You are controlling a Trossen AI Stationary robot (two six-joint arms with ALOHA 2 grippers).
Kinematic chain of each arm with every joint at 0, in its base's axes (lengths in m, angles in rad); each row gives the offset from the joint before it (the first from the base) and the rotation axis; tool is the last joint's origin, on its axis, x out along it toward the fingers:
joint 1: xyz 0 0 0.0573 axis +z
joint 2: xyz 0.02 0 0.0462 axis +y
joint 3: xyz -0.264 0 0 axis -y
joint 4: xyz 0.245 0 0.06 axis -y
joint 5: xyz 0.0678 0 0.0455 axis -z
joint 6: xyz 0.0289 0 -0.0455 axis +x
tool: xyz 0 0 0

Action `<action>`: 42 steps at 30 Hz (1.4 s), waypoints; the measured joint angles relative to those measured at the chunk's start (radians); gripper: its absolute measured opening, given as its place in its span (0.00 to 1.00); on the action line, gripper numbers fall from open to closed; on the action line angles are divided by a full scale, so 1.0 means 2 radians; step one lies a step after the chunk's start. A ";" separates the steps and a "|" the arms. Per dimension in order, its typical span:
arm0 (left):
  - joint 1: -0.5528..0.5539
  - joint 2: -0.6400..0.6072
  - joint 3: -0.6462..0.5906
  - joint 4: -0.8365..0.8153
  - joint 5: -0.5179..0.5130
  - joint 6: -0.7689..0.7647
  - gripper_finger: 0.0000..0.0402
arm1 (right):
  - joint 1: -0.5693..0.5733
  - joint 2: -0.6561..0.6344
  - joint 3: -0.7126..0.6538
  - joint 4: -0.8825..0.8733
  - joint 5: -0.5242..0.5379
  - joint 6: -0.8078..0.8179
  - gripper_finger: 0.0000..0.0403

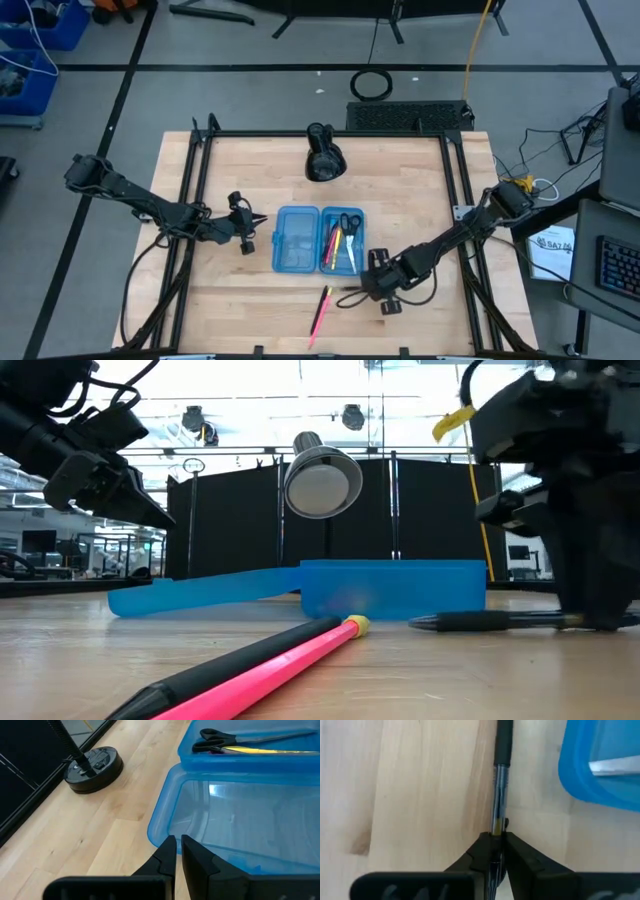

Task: Pick & place school supplies into a supply box
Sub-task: Put the right black pen into the blue supply box

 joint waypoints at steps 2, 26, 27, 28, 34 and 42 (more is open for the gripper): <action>0.000 0.000 0.000 0.001 0.000 0.000 0.08 | -0.001 -0.011 0.000 -0.001 0.005 -0.001 0.07; 0.000 0.000 0.000 0.008 0.000 -0.005 0.08 | 0.009 -0.028 0.014 0.035 -0.028 0.051 0.22; 0.000 0.000 0.000 0.008 0.000 -0.005 0.08 | 0.012 -0.028 0.014 0.034 -0.028 0.054 0.25; 0.000 0.000 0.000 0.008 0.000 -0.005 0.08 | 0.016 -0.027 0.014 0.035 -0.028 0.060 0.28; 0.000 0.000 0.000 0.008 0.000 -0.004 0.08 | 0.040 -0.024 0.014 0.033 0.002 0.106 0.39; 0.000 0.000 0.000 0.009 0.000 -0.004 0.08 | 0.059 0.033 0.017 0.025 0.041 0.143 0.41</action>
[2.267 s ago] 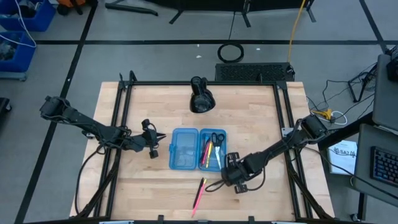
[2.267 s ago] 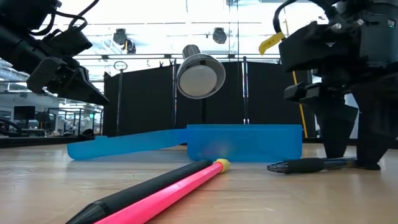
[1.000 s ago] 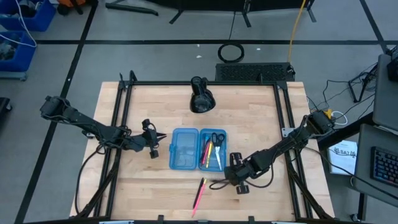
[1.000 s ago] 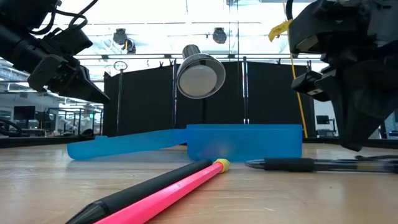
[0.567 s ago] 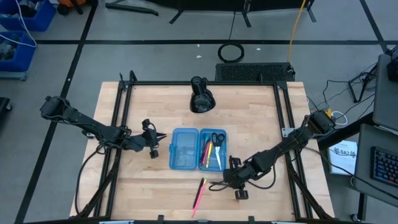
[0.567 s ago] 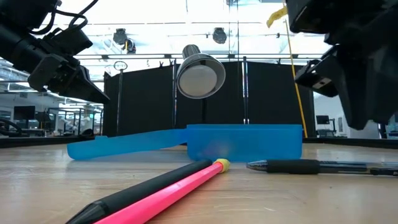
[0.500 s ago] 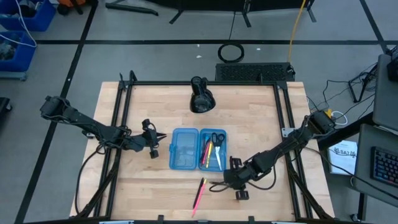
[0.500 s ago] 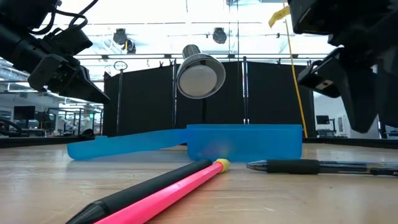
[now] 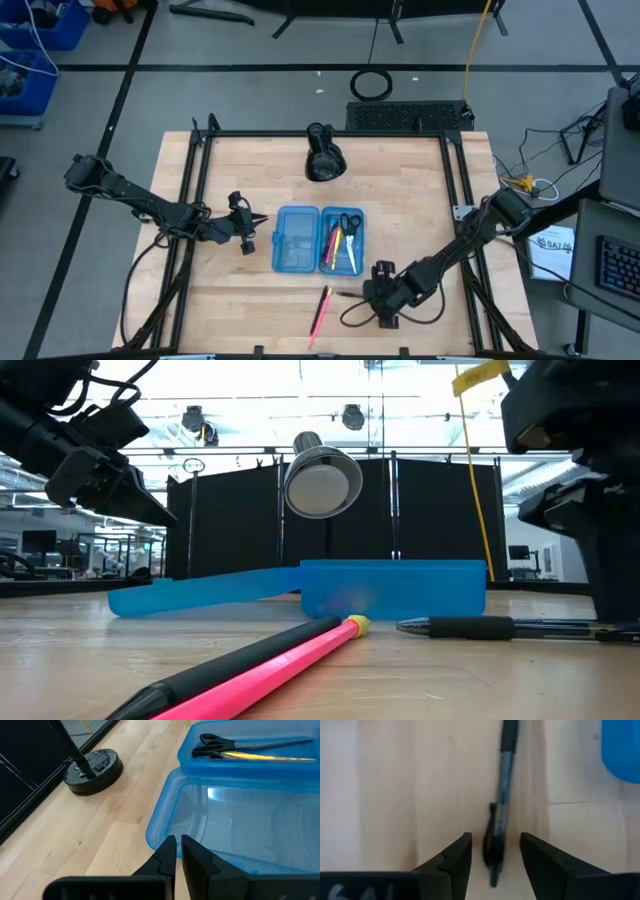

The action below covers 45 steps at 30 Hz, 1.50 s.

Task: Pick & place school supplies into a supply box
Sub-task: Put the right black pen into the blue supply box

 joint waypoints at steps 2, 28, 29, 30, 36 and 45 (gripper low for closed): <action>0.000 0.000 0.000 0.001 0.000 0.000 0.08 | 0.000 0.014 0.001 -0.011 0.004 0.010 0.41; 0.000 0.000 0.000 0.014 0.017 -0.005 0.08 | -0.008 0.035 -0.001 -0.044 0.012 -0.016 0.10; 0.000 0.000 0.000 0.014 0.018 -0.005 0.08 | -0.008 0.028 0.001 -0.043 0.014 -0.017 0.10; 0.000 0.000 0.000 0.014 0.020 -0.005 0.08 | -0.008 0.022 0.003 -0.043 0.022 -0.019 0.10; 0.000 0.000 0.000 0.014 0.021 -0.006 0.08 | -0.008 -0.017 0.012 -0.047 0.046 -0.033 0.09; 0.000 0.000 0.000 0.013 0.023 -0.008 0.08 | -0.008 -0.027 0.013 -0.050 0.060 -0.040 0.06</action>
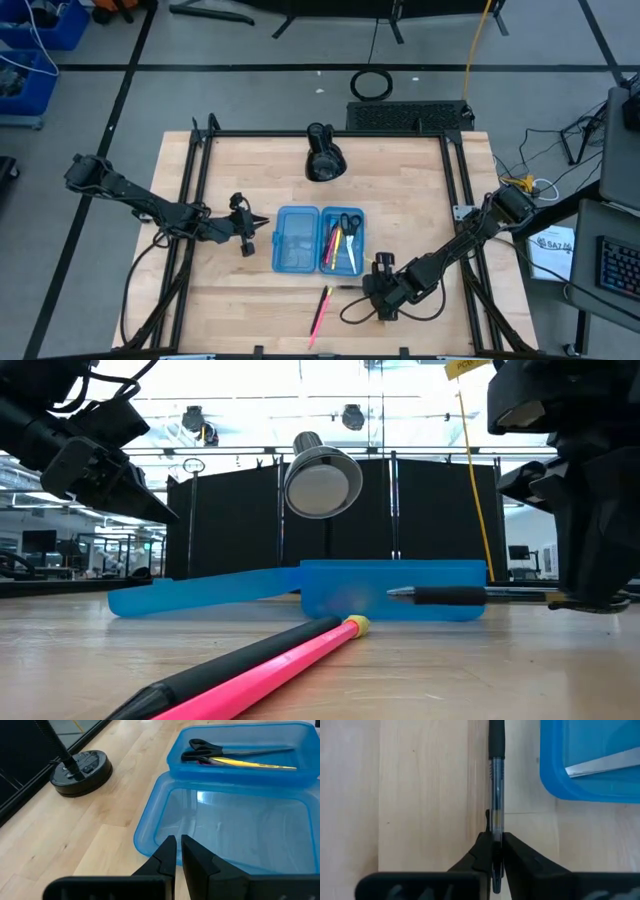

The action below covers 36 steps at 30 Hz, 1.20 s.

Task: Pick & place school supplies into a supply box
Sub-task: Put the right black pen into the blue supply box

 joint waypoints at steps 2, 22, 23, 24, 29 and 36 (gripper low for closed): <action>0.000 0.000 0.000 0.000 0.001 0.000 0.08 | 0.000 0.000 0.001 0.004 0.000 -0.002 0.06; 0.000 0.000 0.000 0.000 0.002 0.000 0.08 | -0.124 -0.004 0.200 -0.258 -0.018 -0.194 0.06; 0.000 0.000 0.000 0.000 0.002 0.000 0.08 | -0.140 -0.004 0.207 -0.263 -0.023 -0.221 0.06; 0.000 0.000 0.000 0.000 0.002 0.000 0.08 | -0.157 -0.004 0.213 -0.269 -0.025 -0.248 0.06; 0.000 0.000 0.000 -0.005 0.002 -0.001 0.08 | -0.223 -0.004 0.233 -0.341 -0.024 -0.387 0.06; 0.000 0.000 0.000 -0.020 0.002 -0.002 0.08 | -0.253 -0.005 0.246 -0.428 0.008 -0.534 0.06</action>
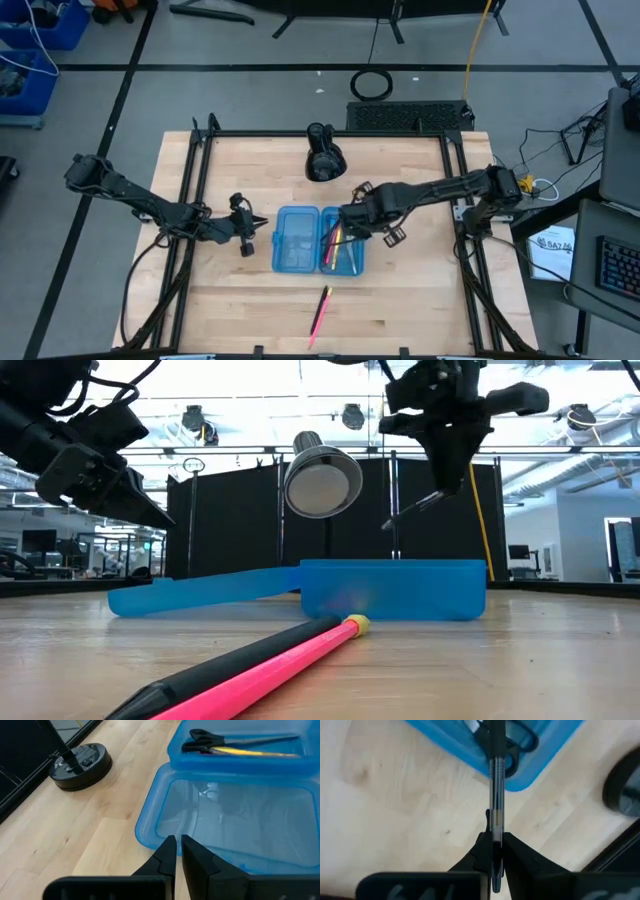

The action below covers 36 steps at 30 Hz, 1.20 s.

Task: Pick & place school supplies into a supply box
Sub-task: Put the right black pen into the blue supply box

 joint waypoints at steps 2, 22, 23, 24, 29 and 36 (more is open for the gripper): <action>0.000 0.000 0.000 -0.007 0.000 0.001 0.08 | 0.001 0.000 0.000 0.011 0.019 -0.041 0.06; 0.000 0.000 0.000 -0.012 -0.001 -0.017 0.08 | 0.001 0.053 0.000 0.148 -0.038 -0.403 0.06; 0.000 0.000 0.000 -0.013 -0.001 -0.018 0.08 | 0.000 0.059 0.000 0.151 -0.049 -0.406 0.06; 0.000 0.000 0.000 -0.015 -0.001 -0.017 0.08 | -0.002 0.065 0.000 0.154 -0.063 -0.409 0.06; 0.000 0.000 0.000 -0.017 0.000 -0.017 0.08 | -0.011 0.092 0.000 0.164 -0.087 -0.419 0.06; 0.000 0.000 0.000 -0.023 0.000 -0.016 0.08 | -0.023 0.124 0.000 0.183 -0.101 -0.444 0.06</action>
